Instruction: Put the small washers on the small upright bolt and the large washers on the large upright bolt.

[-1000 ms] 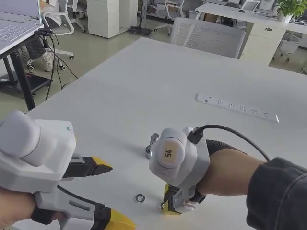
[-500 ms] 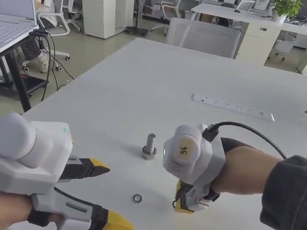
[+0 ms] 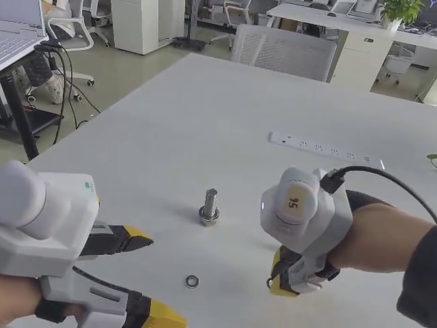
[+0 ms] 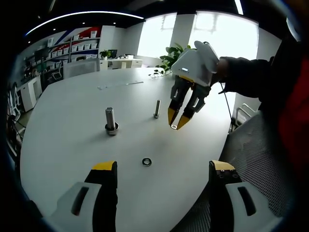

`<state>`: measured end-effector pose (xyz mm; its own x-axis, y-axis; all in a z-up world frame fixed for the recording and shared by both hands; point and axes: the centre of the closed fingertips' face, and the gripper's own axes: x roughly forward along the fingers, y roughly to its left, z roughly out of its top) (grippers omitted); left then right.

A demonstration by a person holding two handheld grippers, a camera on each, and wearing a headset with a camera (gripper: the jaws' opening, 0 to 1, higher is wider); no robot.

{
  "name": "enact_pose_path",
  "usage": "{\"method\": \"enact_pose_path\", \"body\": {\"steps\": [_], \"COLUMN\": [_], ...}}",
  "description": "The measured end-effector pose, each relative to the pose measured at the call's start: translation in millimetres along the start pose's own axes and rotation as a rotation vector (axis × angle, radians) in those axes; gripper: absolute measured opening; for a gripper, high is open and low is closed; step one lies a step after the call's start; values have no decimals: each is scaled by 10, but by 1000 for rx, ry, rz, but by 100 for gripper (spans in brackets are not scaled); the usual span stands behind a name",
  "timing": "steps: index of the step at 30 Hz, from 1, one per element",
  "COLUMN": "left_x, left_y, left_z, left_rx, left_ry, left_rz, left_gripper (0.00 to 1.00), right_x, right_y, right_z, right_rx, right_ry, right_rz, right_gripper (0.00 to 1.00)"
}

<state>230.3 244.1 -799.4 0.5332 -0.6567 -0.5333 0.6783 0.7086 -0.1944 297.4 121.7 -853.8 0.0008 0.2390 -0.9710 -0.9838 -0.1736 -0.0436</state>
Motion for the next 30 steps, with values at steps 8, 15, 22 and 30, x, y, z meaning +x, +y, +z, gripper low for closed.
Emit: {"method": "enact_pose_path", "body": {"steps": [8,15,22,30], "left_x": [12,13,14,14], "left_y": [-10,-5,-6,-5], "left_z": [-2,-4,-14,-22], "left_rx": [0,-2,-4,-5], "left_ry": [3,3,2,0], "left_rz": [0,4,5,6], "left_gripper": [77,77,77,77], "right_x": [-60,-147,-286,-432], "right_y": [-50,-125,-251,-382], "right_z": [-185,-322,-420,-425], "right_rx": [43,77,95,95], "right_ry": [6,11,18,19], "right_rz": [-11,-27,-60,-88], "right_gripper": [14,14,14,14]}}
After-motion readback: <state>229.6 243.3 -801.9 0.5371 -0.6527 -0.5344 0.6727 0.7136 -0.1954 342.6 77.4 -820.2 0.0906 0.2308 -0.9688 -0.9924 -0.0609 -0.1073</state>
